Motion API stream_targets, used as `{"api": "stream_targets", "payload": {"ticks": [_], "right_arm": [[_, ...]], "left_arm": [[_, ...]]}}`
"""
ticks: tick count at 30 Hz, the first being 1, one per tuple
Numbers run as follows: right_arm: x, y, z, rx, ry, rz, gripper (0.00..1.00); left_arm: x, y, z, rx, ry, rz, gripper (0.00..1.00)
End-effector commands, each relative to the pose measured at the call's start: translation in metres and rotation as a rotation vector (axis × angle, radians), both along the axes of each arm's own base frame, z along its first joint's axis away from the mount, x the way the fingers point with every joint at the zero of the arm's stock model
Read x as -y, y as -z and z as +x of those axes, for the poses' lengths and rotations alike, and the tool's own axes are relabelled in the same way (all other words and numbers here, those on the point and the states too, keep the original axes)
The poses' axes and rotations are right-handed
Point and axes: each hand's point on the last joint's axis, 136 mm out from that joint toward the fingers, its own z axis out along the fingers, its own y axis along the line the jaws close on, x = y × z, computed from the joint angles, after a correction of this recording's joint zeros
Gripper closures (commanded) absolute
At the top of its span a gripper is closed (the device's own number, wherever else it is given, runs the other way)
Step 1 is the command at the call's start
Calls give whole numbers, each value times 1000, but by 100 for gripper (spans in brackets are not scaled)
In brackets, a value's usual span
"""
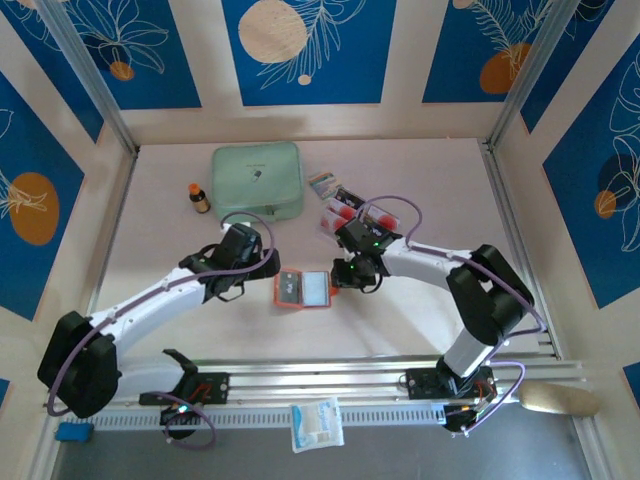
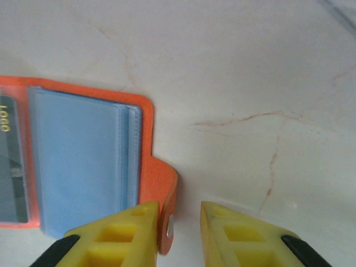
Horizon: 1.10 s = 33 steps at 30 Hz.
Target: Put the credit cards into the card holder
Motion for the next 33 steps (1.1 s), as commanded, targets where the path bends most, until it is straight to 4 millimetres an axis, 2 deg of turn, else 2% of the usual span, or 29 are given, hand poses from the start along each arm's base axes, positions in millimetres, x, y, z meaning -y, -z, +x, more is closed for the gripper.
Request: {"api": "stream_targets", "payload": {"ticks": [1,3,6,10,13,20,25,33], "right_arm": [[-6,-29,1,31,7,78,74],[-10,-40,3,47,5,111,78],[-18,-45,9,36,3,155,87],[-33,-41,16,4,-4,204,96],[-43,-35,21,-22,-12,226,100],[-51,-15,25,-72,-28,219,100],[-48,0,22,-100,-19,203,100],[-58,19,15,-165,-26,225,100]], "left_arm": [[26,-14,5,22,45,-63,8],[37,-15,4,24,66,-74,8],[52,-15,1,25,98,-84,8],[66,-7,-6,12,125,-80,8],[73,3,-13,-3,140,-72,8],[79,29,-21,-40,169,-28,8],[80,40,-20,-51,182,4,8],[76,57,-21,-72,192,57,8]]}}
